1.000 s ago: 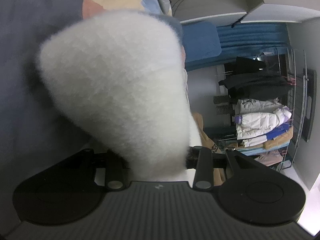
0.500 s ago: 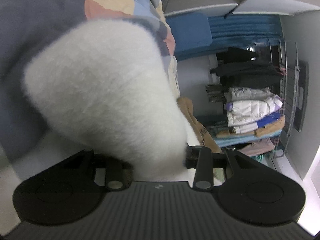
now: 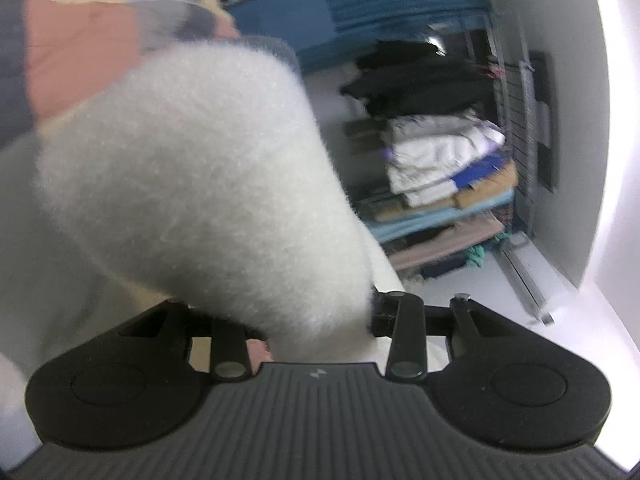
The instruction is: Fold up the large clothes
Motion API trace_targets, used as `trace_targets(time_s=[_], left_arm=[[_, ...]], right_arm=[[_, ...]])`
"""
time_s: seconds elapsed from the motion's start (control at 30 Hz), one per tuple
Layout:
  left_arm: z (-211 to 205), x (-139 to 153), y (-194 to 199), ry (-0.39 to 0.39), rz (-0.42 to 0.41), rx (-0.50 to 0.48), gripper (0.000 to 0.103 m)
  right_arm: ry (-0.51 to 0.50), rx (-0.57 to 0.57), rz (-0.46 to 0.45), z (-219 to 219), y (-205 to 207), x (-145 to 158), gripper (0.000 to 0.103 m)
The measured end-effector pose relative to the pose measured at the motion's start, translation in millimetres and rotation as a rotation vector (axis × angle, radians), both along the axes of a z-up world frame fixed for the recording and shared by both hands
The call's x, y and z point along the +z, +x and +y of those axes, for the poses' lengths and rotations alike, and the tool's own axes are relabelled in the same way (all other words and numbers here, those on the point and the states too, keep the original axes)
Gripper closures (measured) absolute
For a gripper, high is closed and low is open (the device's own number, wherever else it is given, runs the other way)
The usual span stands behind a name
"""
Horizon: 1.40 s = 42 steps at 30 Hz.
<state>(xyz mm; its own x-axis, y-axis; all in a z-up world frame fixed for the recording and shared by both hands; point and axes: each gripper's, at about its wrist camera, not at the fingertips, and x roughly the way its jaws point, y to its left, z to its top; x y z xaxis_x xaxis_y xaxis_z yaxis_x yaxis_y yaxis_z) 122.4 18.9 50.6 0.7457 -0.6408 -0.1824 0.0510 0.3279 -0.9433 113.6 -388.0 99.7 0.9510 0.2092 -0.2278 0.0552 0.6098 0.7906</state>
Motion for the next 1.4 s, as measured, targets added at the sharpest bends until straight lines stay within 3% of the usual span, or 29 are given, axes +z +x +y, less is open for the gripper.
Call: trace_targets(time_s=[0.23,0.47,0.8,1.03,1.3,1.4], left_arm=[[-91.9,54.8,-0.3,-0.005,-0.076,-0.087,0.059],[-195.5,62.2,25.2,0.037,-0.075,-0.178,0.059],[-272.1,-9.7,77.6,0.108,0.029,-0.277,0.059],[-284.5,-71.4,118.9,0.179,0.034,-0.335,0.059],[-293.4,-142.5,133.7,0.244,0.087,-0.375,0.059],[-293.8,-152.6,132.9,0.245,0.040,-0.384,0.058]], right_arm=[[-0.030,-0.078,-0.075,-67.2,-34.2,49.0,0.063],[-0.025,-0.177,-0.069,-137.6,-44.9,38.2,0.063],[0.004,-0.257,0.008,-202.8,-47.8,-37.6,0.063],[0.031,-0.258,0.037,-214.8,-44.8,-98.7,0.063],[0.070,-0.273,0.117,-212.5,-49.9,-161.0,0.063],[0.098,-0.281,0.143,-210.8,-55.5,-184.0,0.063]])
